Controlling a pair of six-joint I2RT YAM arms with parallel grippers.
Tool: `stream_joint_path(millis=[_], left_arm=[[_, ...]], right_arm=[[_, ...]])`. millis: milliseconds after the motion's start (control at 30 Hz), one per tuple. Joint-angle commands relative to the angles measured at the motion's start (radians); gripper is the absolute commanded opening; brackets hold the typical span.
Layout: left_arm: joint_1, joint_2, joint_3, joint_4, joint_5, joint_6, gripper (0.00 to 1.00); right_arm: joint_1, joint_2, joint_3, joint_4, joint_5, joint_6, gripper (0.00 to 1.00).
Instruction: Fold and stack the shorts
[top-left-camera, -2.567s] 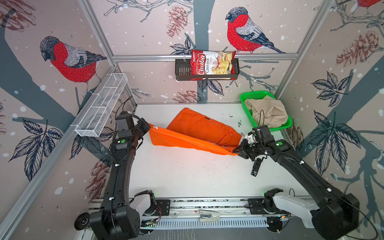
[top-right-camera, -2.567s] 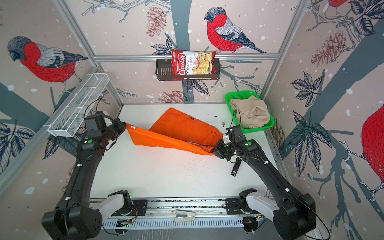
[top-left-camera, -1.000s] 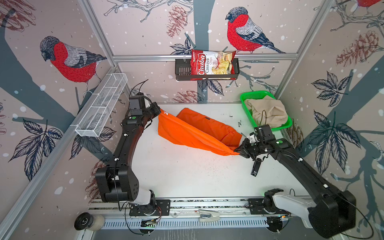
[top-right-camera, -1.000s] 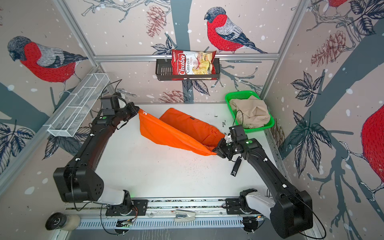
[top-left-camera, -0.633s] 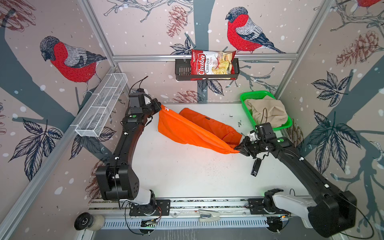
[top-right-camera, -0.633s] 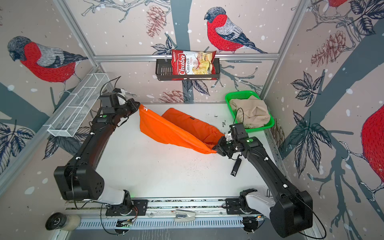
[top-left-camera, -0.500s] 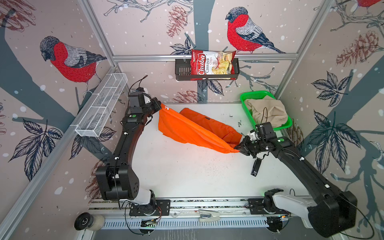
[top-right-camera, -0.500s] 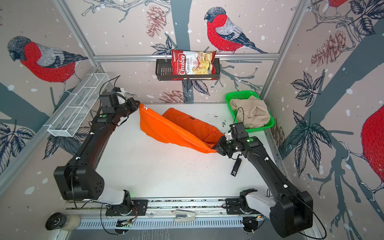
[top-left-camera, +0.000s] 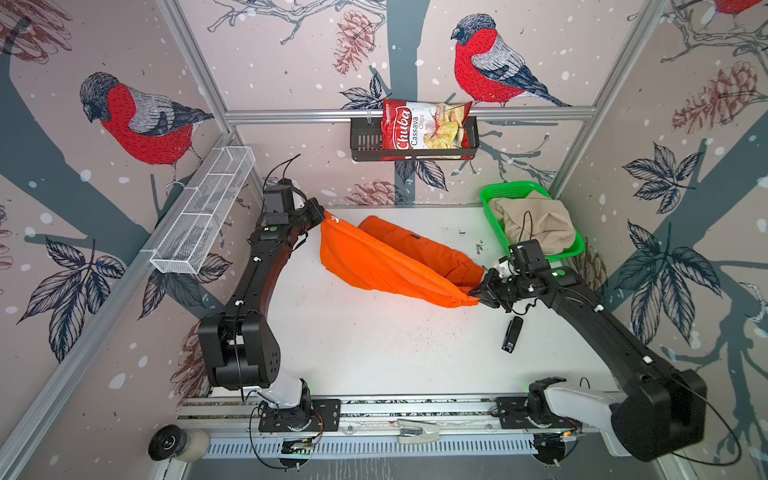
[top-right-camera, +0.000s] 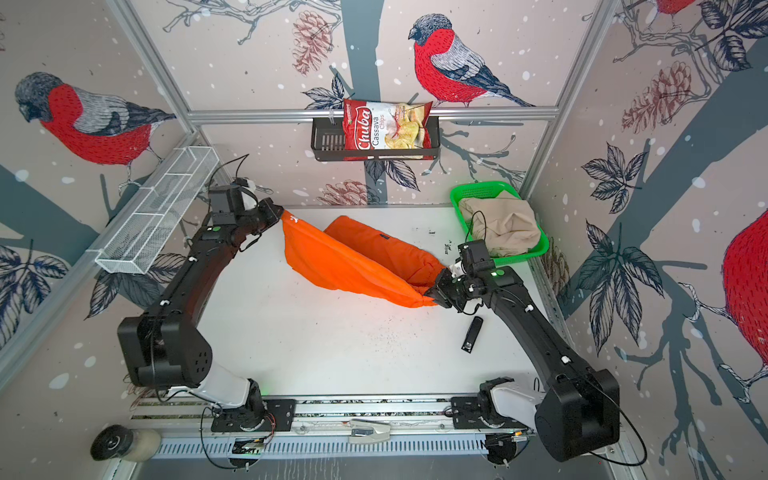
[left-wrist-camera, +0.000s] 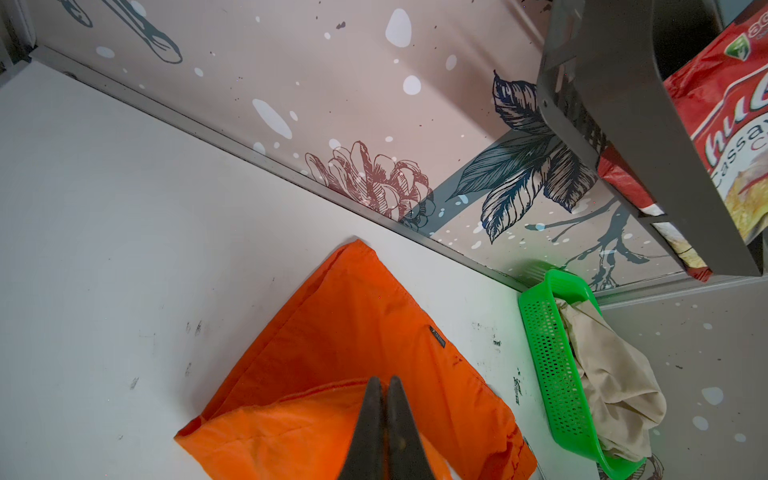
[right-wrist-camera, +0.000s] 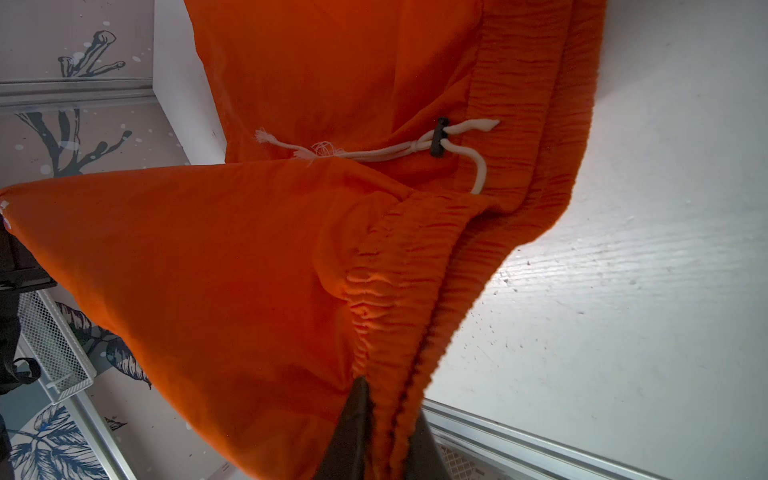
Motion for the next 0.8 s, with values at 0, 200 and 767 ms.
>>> stream_joint_path(millis=[0, 200, 767], left_arm=[[0.001, 0.019, 0.016, 0.081, -0.027, 0.012, 0.0], [-0.003, 0.072, 0.045, 0.083, -0.029, 0.01, 0.0], [-0.038, 0.276, 0.16, 0.128, -0.021, -0.013, 0.0]], right_arm=[[-0.01, 0.013, 0.014, -0.046, 0.019, -0.044, 0.15], [-0.028, 0.045, 0.034, -0.065, 0.021, -0.087, 0.15], [-0.081, 0.227, 0.098, -0.063, 0.016, -0.193, 0.16]])
